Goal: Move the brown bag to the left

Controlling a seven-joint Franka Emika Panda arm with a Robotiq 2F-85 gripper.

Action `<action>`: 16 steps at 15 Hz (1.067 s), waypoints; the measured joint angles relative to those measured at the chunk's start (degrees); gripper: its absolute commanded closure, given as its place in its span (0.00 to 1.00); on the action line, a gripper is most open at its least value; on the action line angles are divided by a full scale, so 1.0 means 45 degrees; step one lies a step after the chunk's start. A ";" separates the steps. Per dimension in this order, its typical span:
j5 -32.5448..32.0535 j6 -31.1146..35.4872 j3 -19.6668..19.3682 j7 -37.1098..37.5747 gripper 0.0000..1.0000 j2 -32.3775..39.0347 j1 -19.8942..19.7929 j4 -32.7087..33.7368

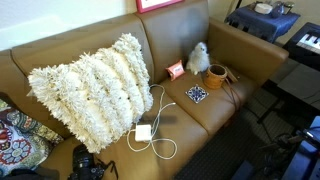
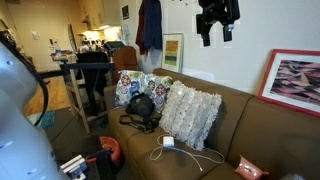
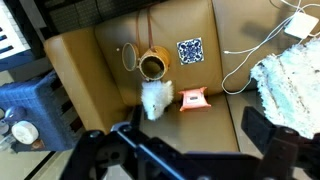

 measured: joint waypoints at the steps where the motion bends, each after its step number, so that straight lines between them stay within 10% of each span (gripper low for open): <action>1: -0.0011 -0.0187 -0.0046 0.0068 0.00 0.0329 0.0000 0.0209; 16: -0.0018 -0.0930 -0.1391 0.0394 0.00 0.3016 -0.0034 0.0416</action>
